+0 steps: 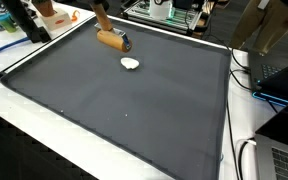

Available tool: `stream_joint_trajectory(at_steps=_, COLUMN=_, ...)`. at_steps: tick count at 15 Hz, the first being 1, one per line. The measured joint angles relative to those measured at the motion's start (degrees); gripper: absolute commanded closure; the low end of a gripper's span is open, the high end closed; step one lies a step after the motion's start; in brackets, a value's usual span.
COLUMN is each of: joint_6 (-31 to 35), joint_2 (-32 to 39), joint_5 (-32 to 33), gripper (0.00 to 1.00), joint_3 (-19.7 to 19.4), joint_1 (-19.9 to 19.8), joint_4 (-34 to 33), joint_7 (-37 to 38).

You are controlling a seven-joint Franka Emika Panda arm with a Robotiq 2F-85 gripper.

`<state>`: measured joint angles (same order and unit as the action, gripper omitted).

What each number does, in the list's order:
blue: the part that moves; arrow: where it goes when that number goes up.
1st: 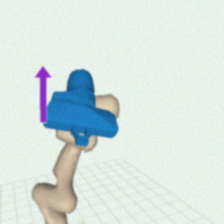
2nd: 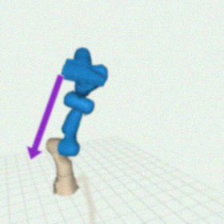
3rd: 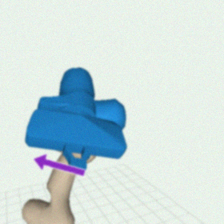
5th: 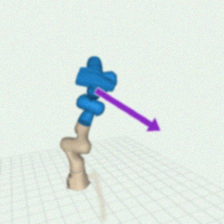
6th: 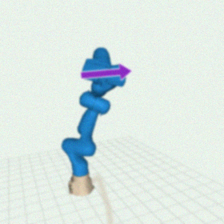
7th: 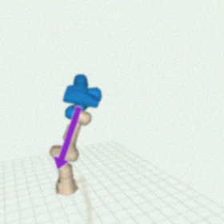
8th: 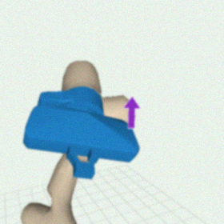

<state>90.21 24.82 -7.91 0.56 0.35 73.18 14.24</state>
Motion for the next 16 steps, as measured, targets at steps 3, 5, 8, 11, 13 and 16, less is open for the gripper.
stream_joint_trajectory(at_steps=3, joint_6=2.4, joint_2=-3.0, joint_5=-0.1, gripper=0.77, joint_3=-0.2, joint_1=-0.2, joint_4=4.5, joint_7=-2.0)
stream_joint_trajectory(at_steps=5, joint_6=5.6, joint_2=-6.6, joint_5=-0.6, gripper=0.77, joint_3=-0.2, joint_1=-0.5, joint_4=9.7, joint_7=-3.8)
stream_joint_trajectory(at_steps=8, joint_6=10.4, joint_2=-12.8, joint_5=-1.8, gripper=0.77, joint_3=-0.2, joint_1=-1.2, joint_4=17.7, joint_7=-6.4)
stream_joint_trajectory(at_steps=11, joint_6=14.8, joint_2=-19.5, joint_5=-4.1, gripper=0.52, joint_3=-0.3, joint_1=-1.6, joint_4=26.3, joint_7=-9.1)
stream_joint_trajectory(at_steps=13, joint_6=16.5, joint_2=-23.4, joint_5=-6.0, gripper=0.52, joint_3=-0.4, joint_1=-1.7, joint_4=31.5, joint_7=-11.3)
stream_joint_trajectory(at_steps=16, joint_6=17.4, joint_2=-26.2, joint_5=-6.5, gripper=0.77, joint_3=-0.4, joint_1=-1.7, joint_4=35.0, joint_7=-12.1)
